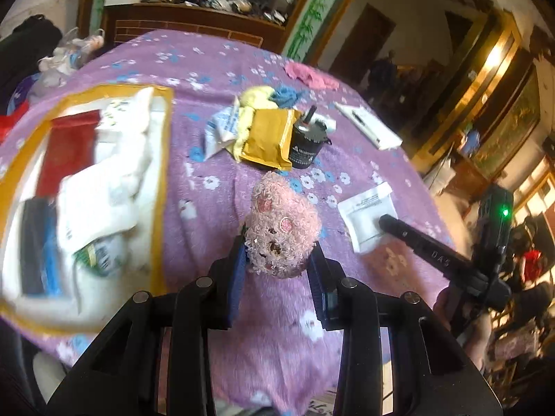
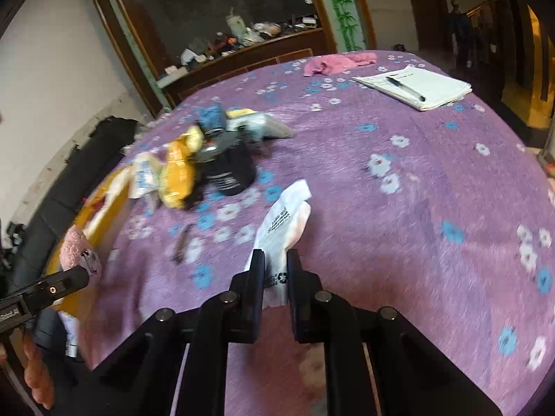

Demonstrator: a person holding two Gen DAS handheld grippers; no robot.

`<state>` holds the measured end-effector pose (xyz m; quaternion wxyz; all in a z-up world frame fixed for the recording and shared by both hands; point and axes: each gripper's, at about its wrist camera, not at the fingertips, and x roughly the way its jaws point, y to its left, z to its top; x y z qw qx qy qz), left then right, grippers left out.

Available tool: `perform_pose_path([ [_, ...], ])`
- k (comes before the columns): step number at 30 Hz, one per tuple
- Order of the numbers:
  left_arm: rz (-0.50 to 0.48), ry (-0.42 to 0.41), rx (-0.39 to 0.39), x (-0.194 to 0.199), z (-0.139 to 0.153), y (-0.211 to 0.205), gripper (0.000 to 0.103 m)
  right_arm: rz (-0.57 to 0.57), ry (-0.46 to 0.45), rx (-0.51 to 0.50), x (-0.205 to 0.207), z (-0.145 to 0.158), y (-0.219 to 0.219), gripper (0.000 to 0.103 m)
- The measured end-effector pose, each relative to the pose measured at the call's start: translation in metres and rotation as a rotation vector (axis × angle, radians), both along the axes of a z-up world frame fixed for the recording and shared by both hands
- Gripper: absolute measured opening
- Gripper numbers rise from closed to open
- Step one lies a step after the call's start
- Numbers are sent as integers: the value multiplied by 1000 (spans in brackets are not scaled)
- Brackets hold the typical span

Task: Organize soft objects
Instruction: 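Grasp the pink fuzzy pouch with the left tool while the right tool grasps a white sachet, then lower the pink pouch and white sachet into the box and release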

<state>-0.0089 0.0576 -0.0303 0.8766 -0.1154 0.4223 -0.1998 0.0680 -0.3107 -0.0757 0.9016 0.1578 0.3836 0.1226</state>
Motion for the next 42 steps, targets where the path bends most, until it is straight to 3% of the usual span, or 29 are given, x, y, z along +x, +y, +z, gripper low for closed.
perform_pose_path([
  [9, 78, -56, -28, -32, 22, 51, 33, 125, -105, 33, -14, 40, 60, 8],
  [18, 195, -60, 15, -14, 22, 111, 33, 331, -185, 78, 4, 72, 149, 8],
  [26, 252, -51, 58, 29, 13, 144, 33, 446, -162, 109, 62, 69, 216, 8],
  [32, 275, 0, 93, 67, -9, 155, 34, 504, -117, 53, 96, 46, 249, 8],
  [36, 289, 62, 70, 81, -33, 164, 35, 532, -86, 83, 109, 27, 254, 15],
  [40, 324, 52, -12, 83, -36, 176, 46, 555, -67, 137, 109, 19, 251, 23],
  [42, 315, 52, -61, 84, -35, 181, 47, 545, -76, 119, 107, 21, 251, 42],
])
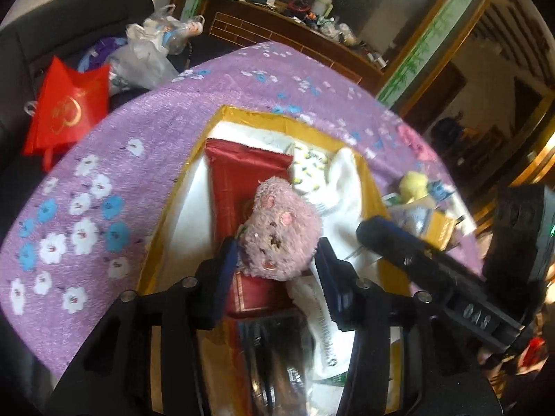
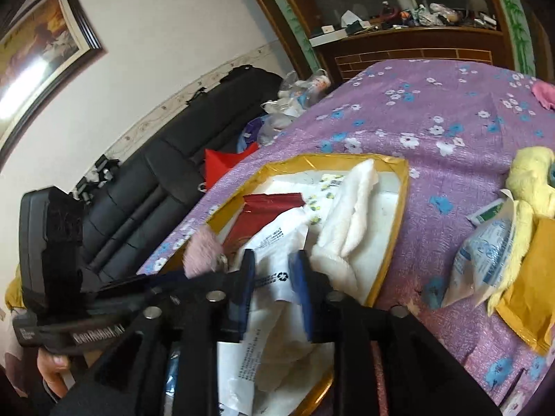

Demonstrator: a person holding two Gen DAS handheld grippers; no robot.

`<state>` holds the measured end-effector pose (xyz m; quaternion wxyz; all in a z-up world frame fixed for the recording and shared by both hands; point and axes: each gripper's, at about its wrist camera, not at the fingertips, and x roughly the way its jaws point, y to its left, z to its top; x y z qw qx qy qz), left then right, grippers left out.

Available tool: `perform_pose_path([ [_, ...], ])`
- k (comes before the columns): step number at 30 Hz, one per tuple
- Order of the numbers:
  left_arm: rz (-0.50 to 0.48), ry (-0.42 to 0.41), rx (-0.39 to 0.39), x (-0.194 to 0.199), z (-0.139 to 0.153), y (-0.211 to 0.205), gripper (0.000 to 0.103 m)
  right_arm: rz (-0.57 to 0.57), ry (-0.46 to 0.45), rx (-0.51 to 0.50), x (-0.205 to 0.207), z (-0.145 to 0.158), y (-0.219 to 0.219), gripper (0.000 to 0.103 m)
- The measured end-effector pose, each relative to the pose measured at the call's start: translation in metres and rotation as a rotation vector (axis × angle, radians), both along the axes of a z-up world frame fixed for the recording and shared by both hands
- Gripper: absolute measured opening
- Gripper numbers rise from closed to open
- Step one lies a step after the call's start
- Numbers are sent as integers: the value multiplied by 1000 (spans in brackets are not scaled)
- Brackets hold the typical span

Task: Organize soft objects
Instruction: 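Lower the pink pouch and white sachet into the box and release, then grasp a white sachet with the left tool while the right tool grasps the yellow envelope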

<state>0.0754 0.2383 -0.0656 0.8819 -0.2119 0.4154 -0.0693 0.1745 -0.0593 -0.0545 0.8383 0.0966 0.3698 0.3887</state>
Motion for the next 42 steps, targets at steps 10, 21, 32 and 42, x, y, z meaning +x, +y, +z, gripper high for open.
perform_pose_path([
  [10, 41, -38, 95, -3, 8, -10, 58, -66, -120, -43, -12, 13, -2, 69],
  [21, 16, -162, 121, -27, 40, -38, 59, -115, -66, 55, -24, 27, -68, 69],
  [32, -224, -88, 119, 12, 50, -118, 59, -386, 98, -40, -2, -14, -158, 69],
  [42, -325, 35, 127, 87, 33, -177, 58, -379, 95, -75, 16, -31, -141, 26],
])
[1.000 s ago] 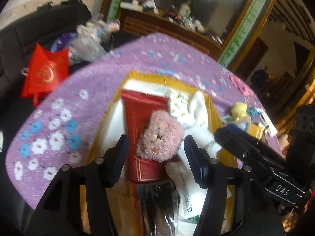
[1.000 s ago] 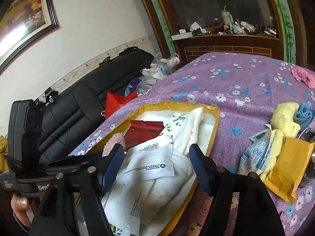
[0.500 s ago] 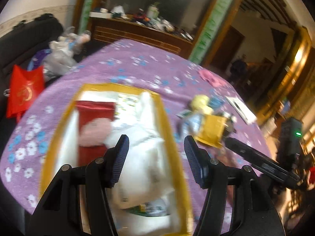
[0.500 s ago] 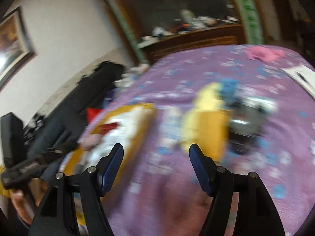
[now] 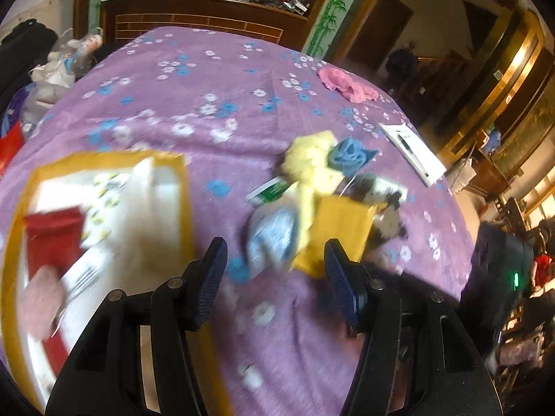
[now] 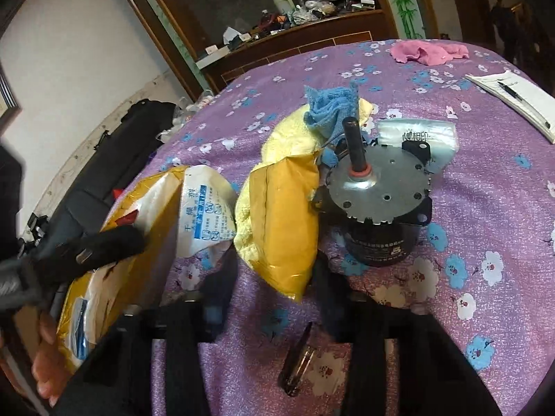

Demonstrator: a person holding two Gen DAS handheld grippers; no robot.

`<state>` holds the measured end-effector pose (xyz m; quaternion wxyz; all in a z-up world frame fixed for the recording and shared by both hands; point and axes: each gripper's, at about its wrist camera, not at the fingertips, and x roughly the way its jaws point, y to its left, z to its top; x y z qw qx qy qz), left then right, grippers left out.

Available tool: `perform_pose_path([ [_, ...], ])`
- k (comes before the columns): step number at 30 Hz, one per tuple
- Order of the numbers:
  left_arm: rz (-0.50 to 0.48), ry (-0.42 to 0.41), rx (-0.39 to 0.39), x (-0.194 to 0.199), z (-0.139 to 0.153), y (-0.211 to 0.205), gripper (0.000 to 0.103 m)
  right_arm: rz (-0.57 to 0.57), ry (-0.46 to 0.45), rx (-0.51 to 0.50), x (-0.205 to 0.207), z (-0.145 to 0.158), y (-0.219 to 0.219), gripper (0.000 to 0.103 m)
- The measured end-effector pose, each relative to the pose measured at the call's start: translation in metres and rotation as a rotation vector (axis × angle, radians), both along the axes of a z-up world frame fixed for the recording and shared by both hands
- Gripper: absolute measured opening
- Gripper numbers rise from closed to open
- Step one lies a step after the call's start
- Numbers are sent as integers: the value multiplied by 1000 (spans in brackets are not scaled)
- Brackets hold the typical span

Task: Organize soft objects
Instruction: 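Grasp a white sachet with the left tool while the right tool grasps the yellow envelope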

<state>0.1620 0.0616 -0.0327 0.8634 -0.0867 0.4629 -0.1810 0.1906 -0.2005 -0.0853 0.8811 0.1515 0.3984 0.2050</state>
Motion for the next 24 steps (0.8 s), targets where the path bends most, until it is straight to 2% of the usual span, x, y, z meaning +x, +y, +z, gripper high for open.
perform_pose_path([
  [2, -24, 4, 60, 11, -5, -15, 55, -2, -10, 12, -3, 0, -3, 24],
  [3, -19, 16, 87, 16, -9, -18, 38, -6, -19, 17, -4, 2, -4, 22],
  [4, -16, 38, 94, 22, -15, -19, 30, -9, -24, 20, -5, 2, -5, 22],
  [6, -16, 39, 52, 24, -17, -16, 29, -12, -32, 26, -7, 4, -7, 21],
  [9, -11, -11, -12, 9, -7, -5, 27, -4, -45, 59, -8, 6, -11, 20],
  [17, 63, -113, -126, -57, 29, 48, 25, 13, -146, 45, -23, 21, -4, 20],
  [21, 130, -186, -109, -99, 49, 79, 25, 69, -200, 91, -31, 29, -2, 20],
  [24, 202, -225, -63, -131, 51, 105, 25, 151, -240, 131, -44, 39, 6, 20],
])
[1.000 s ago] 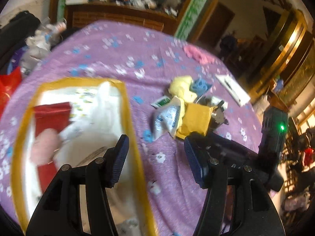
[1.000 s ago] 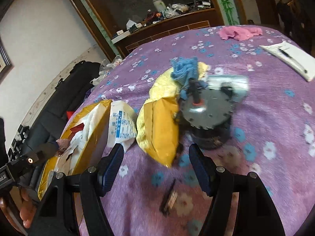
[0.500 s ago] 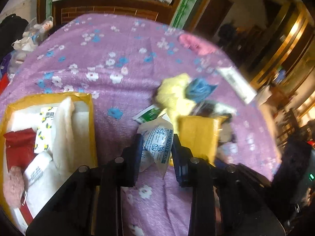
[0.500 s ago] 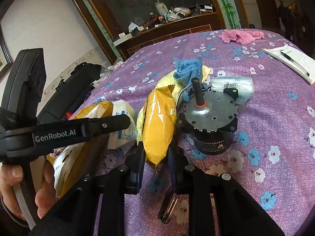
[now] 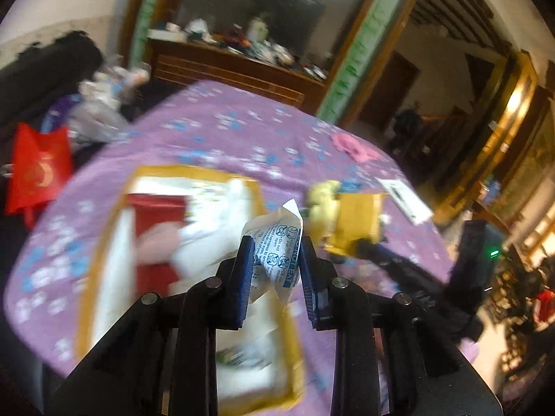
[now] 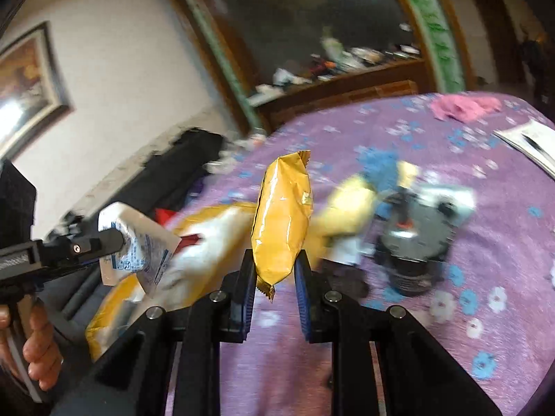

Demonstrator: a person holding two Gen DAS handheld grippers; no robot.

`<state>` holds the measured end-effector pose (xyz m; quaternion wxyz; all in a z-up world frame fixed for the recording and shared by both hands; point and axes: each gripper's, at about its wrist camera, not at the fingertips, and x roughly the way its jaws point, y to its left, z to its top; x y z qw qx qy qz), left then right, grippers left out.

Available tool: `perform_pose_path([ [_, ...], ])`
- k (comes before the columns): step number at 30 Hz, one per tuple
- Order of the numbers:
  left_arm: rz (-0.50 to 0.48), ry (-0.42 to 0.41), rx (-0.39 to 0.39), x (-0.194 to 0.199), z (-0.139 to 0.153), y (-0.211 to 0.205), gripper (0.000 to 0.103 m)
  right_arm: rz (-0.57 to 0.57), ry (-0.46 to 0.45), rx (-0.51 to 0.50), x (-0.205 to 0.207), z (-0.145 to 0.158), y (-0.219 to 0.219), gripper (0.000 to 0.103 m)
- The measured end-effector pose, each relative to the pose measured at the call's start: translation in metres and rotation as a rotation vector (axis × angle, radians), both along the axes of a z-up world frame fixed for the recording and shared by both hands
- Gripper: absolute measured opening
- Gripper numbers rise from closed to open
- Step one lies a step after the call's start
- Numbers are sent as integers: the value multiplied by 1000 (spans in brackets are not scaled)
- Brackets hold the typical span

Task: Organize soft objects
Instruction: 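Grasp a white sachet with the left tool while the right tool grasps the yellow envelope, then carry the sachet and yellow envelope into the box and open both tools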

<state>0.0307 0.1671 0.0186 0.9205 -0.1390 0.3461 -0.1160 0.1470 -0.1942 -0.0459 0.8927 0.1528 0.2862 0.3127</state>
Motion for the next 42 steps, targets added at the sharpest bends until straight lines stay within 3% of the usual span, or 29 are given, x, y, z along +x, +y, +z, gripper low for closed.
perform_pose_path([
  [7, 144, 19, 122, -27, -25, 34, 25, 174, -13, -6, -36, 27, 57, 20],
  [11, 165, 21, 194, -29, -37, 36, 25, 218, 38, -25, -24, 25, 93, 20],
  [18, 174, 35, 243, -20, -50, 39, 25, 222, 102, -62, 9, 14, 127, 20],
  [30, 166, 44, 340, 6, -57, 20, 26, 165, 144, -66, 19, 3, 119, 22],
  [35, 168, 38, 339, 6, -63, 12, 43, 141, 158, -40, 15, -1, 107, 48],
  [37, 172, 43, 333, 5, -64, 9, 55, 133, 154, -40, 11, -2, 101, 49],
  [42, 179, 34, 382, 4, -63, -3, 55, 139, 152, -29, 4, -2, 93, 50],
])
